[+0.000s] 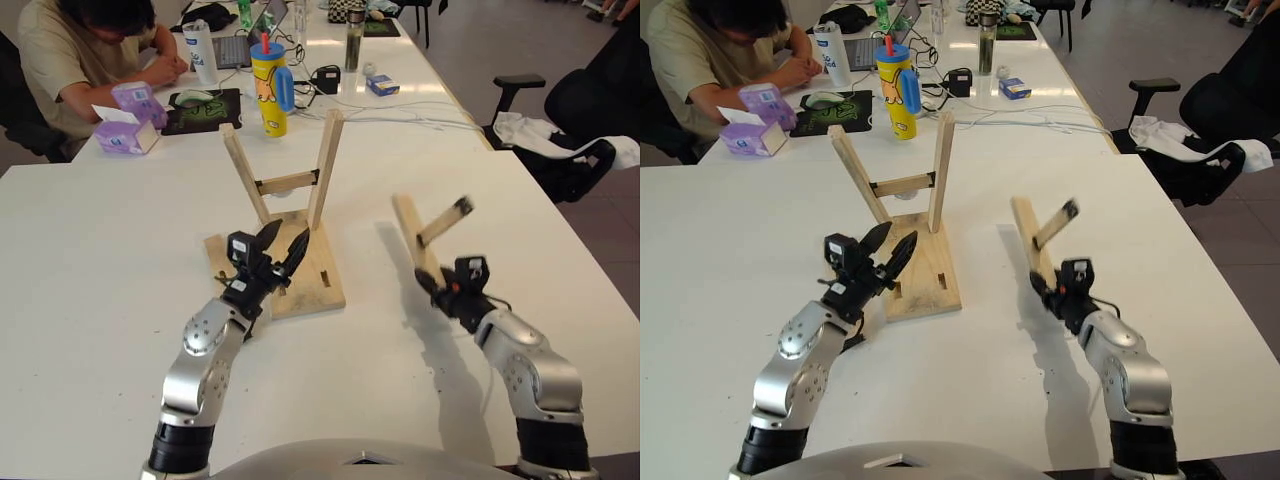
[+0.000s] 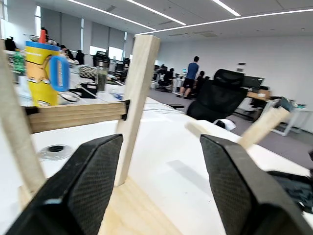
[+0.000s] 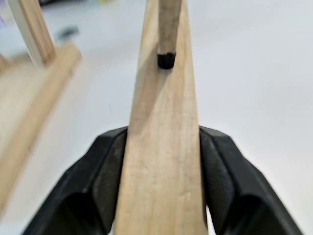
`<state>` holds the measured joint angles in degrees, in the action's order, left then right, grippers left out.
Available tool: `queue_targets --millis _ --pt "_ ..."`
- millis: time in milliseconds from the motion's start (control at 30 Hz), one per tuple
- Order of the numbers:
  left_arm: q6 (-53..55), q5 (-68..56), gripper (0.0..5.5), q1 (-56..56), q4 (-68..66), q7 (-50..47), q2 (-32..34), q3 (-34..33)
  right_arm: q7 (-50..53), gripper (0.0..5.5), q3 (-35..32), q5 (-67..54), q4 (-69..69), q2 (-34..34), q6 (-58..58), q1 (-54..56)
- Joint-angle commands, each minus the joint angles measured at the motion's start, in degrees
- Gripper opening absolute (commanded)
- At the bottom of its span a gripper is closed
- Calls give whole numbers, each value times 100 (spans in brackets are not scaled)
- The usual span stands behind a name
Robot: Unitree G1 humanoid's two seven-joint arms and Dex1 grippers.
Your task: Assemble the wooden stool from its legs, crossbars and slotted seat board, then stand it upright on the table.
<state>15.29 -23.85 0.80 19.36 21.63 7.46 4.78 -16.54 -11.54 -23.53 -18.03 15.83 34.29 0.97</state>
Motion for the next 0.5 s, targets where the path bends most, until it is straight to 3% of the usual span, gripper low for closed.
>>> queue_targets --millis 33,133,267,367,500 --pt "757 -841 292 488 -114 436 405 -503 -215 207 -265 -617 -171 -134 -169 657" --pt "1544 -1880 341 716 -215 770 635 -923 -517 207 -329 -1411 -314 -121 148 948" --pt "2761 -3611 393 1060 -366 1014 950 -1511 -1031 207 -490 -3374 -670 206 1302 1162" --pt "3447 -4471 434 1284 -489 1229 1251 -1676 -1347 207 -447 -4772 -705 639 2172 1293" --pt "4108 -5316 490 1548 -742 1258 1463 -1751 -1568 207 -285 -5499 -371 1018 2707 1587"
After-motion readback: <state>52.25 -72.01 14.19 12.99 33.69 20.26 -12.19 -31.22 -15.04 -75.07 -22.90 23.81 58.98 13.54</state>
